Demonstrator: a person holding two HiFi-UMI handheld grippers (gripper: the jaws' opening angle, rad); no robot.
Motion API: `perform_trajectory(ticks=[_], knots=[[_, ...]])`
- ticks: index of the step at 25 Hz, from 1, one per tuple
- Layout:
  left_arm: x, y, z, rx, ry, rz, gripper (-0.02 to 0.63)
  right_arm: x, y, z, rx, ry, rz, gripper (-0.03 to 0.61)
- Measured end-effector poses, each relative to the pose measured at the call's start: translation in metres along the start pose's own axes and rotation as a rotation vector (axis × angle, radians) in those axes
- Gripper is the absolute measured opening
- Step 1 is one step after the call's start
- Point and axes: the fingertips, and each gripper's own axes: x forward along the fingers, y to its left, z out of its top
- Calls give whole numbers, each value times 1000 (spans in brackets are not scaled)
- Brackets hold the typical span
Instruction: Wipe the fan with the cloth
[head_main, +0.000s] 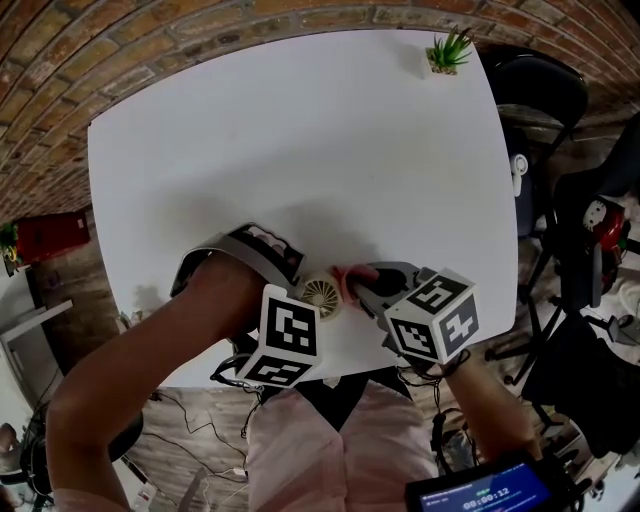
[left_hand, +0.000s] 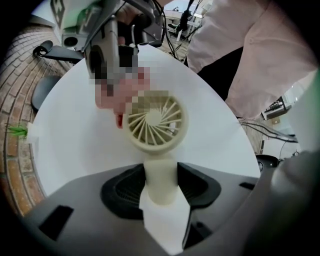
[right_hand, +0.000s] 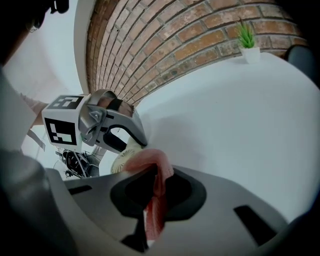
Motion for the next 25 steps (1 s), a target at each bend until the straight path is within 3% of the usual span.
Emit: perform_trajectory(ticks=[19,22,25], knots=[[0,-3,-1,19,9,0,207,9,2,30,-49,-10,46,31],[-1,-4,-1,14,5,3,207,2,1,41,-85,-41,57,31],[-1,-3,-1,14,3,2,207,-5,7,42,-182,-27,136,31]])
